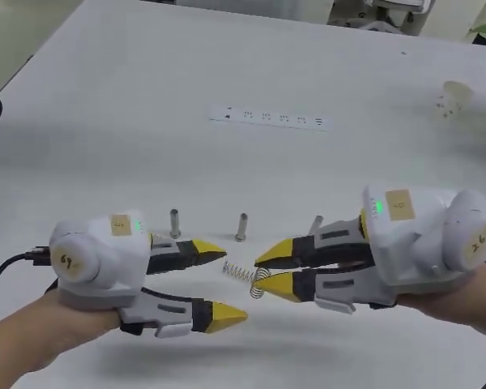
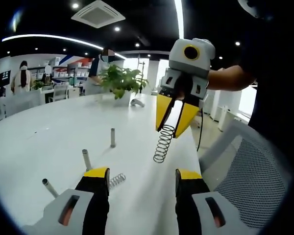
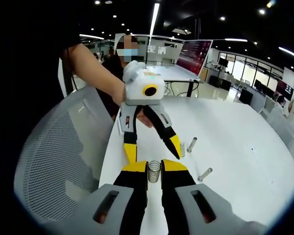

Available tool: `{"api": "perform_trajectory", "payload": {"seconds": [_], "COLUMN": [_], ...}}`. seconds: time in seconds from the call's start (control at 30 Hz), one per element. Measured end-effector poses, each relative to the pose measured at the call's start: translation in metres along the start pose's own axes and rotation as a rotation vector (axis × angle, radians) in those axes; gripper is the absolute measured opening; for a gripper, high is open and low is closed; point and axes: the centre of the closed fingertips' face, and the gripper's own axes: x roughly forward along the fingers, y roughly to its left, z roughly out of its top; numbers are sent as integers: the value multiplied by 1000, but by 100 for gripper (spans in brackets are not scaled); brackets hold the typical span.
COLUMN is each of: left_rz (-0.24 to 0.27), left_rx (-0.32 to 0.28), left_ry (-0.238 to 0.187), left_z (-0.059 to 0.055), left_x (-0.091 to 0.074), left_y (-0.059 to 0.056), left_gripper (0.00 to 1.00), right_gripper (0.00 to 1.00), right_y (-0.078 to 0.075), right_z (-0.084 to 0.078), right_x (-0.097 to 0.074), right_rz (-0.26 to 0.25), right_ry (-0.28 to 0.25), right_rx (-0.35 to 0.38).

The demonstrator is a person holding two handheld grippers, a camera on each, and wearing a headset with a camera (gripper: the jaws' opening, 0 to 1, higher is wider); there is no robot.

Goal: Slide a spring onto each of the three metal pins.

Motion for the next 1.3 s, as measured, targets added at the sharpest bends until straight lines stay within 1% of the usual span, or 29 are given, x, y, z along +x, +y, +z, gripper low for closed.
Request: {"api": "perform_trajectory", "payload": {"seconds": [0.2, 0.37, 0.47, 0.6, 0.7, 0.77, 0.87, 1.07, 1.13, 1.3], "left_rz": [30, 61, 84, 112, 128, 140, 155, 175, 184, 193], "left_rx": [-12, -20, -31, -34, -50, -45, -47, -71, -70, -81], "left_ry": [7, 4, 7, 15, 18, 21, 18, 9, 11, 6], "left_z": [-4, -7, -11, -16, -19, -19, -19, -21, -21, -22], "left_x": [-11, -22, -30, -39, -46, -50, -56, -63, -64, -65], "left_y": [8, 15, 21, 25, 29, 31, 34, 36, 37, 37], "left_gripper": [54, 61, 63, 66, 71, 74, 75, 81, 83, 92], "right_gripper": [7, 7, 7, 7, 7, 7, 7, 7, 7, 7], "right_y": [-4, -7, -9, -12, -14, -15, -15, -16, -18, -21], "right_z": [-1, -3, -5, -7, -9, -10, -11, -15, -16, -19], "right_x": [-2, -5, -8, -11, -13, -14, -15, -19, -20, -24], "right_rz": [-15, -29, -38, -48, -56, -60, -62, -75, -82, -99], "right_ry": [-1, 4, 5, 9, 14, 16, 16, 28, 27, 37], "right_rx": [6, 7, 14, 20, 21, 21, 22, 24, 29, 31]}}
